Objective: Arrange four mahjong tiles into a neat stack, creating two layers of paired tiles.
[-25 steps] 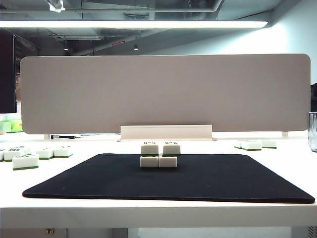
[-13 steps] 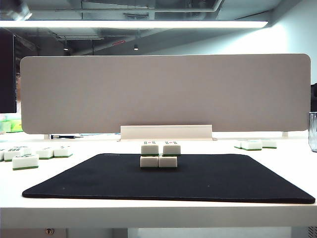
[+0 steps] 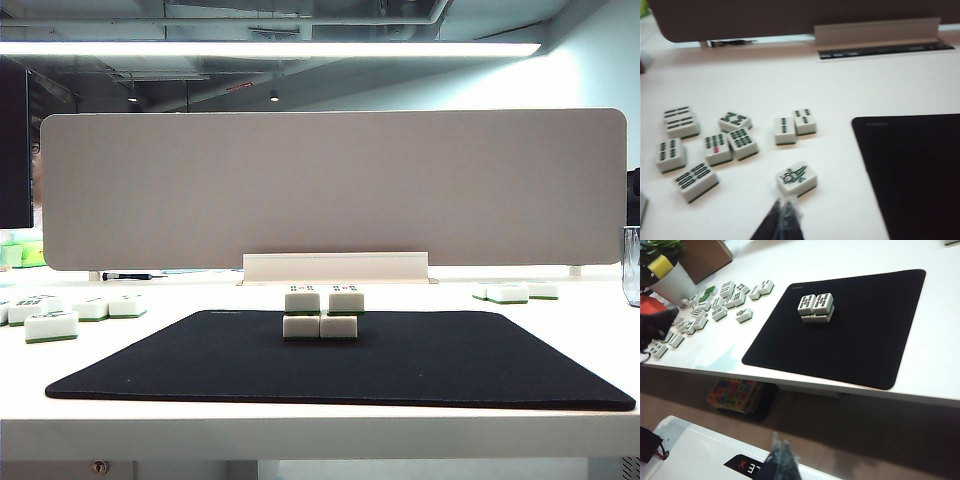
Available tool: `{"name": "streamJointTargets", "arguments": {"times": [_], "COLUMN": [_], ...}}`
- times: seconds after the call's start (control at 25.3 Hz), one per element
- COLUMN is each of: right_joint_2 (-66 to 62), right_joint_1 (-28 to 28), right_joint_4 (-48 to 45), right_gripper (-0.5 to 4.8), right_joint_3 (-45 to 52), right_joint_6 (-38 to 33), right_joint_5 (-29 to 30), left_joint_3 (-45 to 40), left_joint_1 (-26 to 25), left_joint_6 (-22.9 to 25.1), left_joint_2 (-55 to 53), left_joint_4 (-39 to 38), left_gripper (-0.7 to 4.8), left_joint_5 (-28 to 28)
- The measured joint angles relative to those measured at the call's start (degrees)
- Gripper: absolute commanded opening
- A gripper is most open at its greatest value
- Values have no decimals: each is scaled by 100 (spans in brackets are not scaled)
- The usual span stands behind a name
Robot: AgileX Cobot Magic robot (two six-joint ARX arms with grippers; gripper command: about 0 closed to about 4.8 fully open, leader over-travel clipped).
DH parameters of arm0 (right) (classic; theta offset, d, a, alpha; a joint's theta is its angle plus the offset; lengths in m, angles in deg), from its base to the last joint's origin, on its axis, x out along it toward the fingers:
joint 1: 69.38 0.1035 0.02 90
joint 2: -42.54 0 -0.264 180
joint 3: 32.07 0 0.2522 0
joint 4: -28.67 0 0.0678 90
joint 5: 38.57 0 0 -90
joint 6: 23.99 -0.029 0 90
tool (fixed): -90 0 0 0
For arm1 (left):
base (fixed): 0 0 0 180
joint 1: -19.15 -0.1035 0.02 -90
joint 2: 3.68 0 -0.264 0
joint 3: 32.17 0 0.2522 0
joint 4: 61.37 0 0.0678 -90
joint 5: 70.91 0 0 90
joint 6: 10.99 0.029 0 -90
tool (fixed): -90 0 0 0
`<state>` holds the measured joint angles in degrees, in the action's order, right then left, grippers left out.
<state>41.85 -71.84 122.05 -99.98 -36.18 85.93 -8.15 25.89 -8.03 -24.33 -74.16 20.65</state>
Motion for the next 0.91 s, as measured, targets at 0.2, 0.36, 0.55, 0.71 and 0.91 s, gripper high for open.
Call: {"name": "streamJointTargets", "arguments": {"times": [0.2,0.36,0.55,0.71,0.91], "right_joint_2": [0,0,0,0,0], "right_joint_1": [2,0,0,0,0], "right_joint_4": [0,0,0,-2,0], "right_gripper": [-1,-1,-1,-1,-1], "right_joint_3": [0,0,0,0,0], "right_joint_6": [0,0,0,0,0], "right_joint_5": [2,0,2,2,0], "left_joint_3": [-986,-1005,-1005,-1005,-994], "left_joint_1": [-476,-564,-710,-776,-800], "left_joint_6": [-24,-22,-20,-17,-9], "left_joint_2": [811,1014,1598,1950,2052], "left_joint_4": [168,59,-474,-949,-1106], "left_gripper": [-6,-6,-6,-6,-6], "left_joint_5": [-42,-52,-52,-52,-52]}}
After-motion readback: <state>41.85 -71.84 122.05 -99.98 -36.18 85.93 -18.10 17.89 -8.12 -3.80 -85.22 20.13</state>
